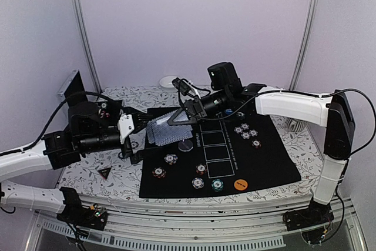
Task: Distribute texas hold em gaming equipment
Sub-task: Adjust the poker card.
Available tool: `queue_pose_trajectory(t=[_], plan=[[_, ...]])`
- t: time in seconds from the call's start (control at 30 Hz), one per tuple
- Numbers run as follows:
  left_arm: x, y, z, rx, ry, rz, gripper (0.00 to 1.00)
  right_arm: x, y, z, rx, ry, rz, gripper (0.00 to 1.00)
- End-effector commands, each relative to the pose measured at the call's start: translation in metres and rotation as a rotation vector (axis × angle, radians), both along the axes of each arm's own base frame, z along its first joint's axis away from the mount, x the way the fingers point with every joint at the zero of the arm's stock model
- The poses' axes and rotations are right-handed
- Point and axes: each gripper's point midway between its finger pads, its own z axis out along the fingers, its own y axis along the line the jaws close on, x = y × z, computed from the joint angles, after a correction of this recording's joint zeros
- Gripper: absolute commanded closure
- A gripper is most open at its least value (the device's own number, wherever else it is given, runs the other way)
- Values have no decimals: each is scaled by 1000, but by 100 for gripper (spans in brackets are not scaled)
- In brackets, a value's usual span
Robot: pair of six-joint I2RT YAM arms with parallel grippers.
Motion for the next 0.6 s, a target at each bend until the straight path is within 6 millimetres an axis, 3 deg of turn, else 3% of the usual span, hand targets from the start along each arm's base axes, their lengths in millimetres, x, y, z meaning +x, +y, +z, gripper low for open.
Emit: queue_pose_trajectory(t=[0.0, 0.27, 0.57], plan=[[-1, 10, 29, -219, -118, 18, 2, -19, -2, 29, 84, -53, 61, 98], [8, 1, 31, -246, -132, 15, 2, -21, 3, 33, 84, -23, 67, 98], [6, -6, 18, -227, -114, -34, 2, -25, 7, 35, 85, -2, 79, 98]])
